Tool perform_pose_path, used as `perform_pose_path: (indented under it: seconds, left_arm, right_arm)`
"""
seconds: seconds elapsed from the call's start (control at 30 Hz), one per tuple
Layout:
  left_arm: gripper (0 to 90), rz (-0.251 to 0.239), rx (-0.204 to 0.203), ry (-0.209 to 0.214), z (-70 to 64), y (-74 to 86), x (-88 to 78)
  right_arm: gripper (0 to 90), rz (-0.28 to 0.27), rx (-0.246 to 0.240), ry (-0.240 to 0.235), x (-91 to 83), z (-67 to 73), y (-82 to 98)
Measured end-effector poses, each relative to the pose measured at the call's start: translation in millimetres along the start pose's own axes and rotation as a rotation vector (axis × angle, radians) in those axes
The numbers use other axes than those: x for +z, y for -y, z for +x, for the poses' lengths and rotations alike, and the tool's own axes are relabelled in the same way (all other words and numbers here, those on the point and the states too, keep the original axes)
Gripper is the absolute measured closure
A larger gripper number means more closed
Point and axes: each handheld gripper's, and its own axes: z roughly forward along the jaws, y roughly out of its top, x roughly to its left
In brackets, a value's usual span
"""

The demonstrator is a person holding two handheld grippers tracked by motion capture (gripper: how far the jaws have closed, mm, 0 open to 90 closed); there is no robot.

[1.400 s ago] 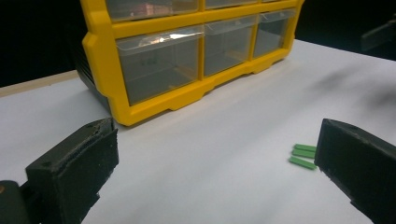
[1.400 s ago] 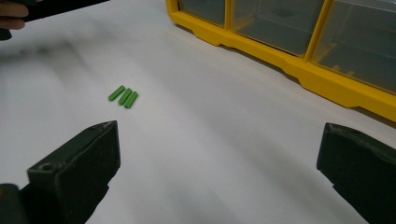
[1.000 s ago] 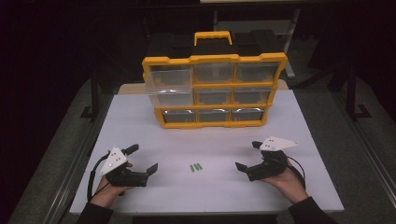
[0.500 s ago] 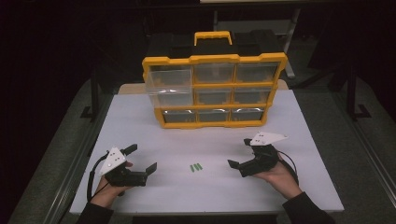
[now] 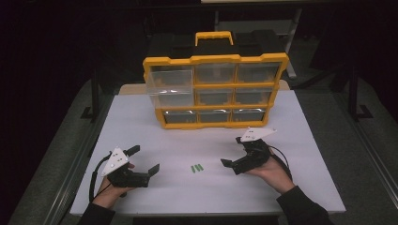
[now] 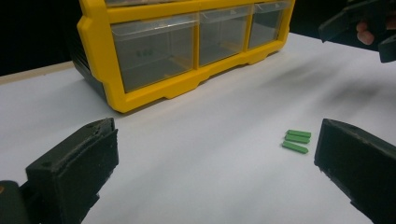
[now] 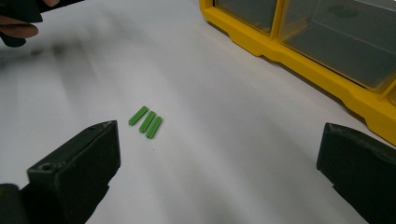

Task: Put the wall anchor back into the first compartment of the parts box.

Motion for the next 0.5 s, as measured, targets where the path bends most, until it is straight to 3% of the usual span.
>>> perform_pose_path:
  seconds: [0.5]
  left_arm:
    - [0.0, -0.004, -0.004, 0.010, -1.9, 1.3, 1.7]
  right_arm:
    - [1.1, 0.022, -0.012, -0.009, 14.3, 1.1, -18.1]
